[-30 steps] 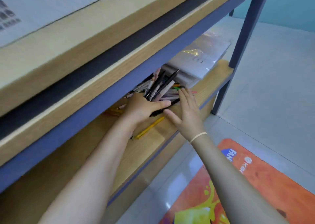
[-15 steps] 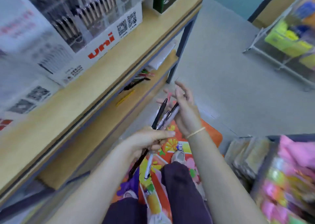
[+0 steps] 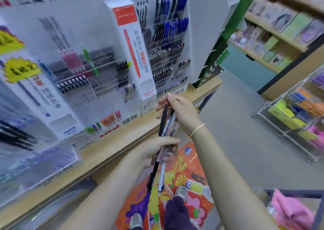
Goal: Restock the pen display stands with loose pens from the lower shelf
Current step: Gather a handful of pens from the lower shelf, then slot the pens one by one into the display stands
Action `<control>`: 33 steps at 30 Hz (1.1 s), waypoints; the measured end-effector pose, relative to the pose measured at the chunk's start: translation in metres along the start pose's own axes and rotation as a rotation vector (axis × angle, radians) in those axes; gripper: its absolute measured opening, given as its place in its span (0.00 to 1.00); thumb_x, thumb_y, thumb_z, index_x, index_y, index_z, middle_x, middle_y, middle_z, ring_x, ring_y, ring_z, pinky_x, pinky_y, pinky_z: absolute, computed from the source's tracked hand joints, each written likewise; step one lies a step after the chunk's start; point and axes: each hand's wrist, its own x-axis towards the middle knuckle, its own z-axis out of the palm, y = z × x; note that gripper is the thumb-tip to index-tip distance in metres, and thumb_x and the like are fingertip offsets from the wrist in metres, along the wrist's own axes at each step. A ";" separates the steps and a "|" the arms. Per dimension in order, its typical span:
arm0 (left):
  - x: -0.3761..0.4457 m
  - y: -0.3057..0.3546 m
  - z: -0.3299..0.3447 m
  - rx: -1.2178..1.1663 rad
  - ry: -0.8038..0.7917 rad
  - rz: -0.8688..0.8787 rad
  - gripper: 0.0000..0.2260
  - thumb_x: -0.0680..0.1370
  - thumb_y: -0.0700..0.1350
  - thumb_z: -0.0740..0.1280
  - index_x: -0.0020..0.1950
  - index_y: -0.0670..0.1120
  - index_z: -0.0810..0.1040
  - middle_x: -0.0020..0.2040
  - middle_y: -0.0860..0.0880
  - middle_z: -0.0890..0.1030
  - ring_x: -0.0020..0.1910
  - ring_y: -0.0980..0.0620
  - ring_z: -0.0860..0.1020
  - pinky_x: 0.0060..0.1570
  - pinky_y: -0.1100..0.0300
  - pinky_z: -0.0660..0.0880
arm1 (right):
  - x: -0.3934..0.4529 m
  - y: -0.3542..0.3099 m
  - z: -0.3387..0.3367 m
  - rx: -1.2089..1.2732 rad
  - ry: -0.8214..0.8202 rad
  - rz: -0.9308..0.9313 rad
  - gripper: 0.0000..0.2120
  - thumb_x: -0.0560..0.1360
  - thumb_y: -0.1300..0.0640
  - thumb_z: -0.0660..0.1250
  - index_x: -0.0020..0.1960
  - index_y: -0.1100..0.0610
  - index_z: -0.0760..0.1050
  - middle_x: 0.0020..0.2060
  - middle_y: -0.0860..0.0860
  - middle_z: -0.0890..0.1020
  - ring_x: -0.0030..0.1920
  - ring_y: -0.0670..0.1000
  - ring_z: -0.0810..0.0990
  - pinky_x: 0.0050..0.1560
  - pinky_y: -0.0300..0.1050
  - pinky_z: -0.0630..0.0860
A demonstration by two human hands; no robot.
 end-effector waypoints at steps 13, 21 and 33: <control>-0.011 0.099 -0.042 -0.664 0.597 0.713 0.20 0.82 0.47 0.65 0.30 0.48 0.69 0.23 0.52 0.64 0.20 0.56 0.64 0.19 0.64 0.63 | 0.026 0.002 0.048 0.013 -0.314 0.263 0.23 0.84 0.43 0.50 0.58 0.57 0.77 0.45 0.57 0.84 0.39 0.54 0.84 0.38 0.45 0.80; 0.023 0.119 -0.053 -0.685 0.847 0.775 0.14 0.80 0.48 0.70 0.37 0.45 0.73 0.28 0.49 0.73 0.27 0.53 0.72 0.28 0.61 0.72 | 0.061 0.002 0.045 -0.086 -0.188 0.169 0.27 0.82 0.41 0.57 0.40 0.63 0.77 0.25 0.55 0.73 0.20 0.46 0.66 0.21 0.37 0.59; 0.045 0.112 -0.032 -0.653 0.882 0.919 0.06 0.80 0.34 0.66 0.51 0.44 0.74 0.31 0.48 0.74 0.27 0.52 0.73 0.29 0.61 0.74 | 0.082 0.023 0.052 0.392 0.013 0.305 0.13 0.82 0.55 0.61 0.38 0.55 0.70 0.28 0.51 0.71 0.24 0.47 0.64 0.23 0.37 0.60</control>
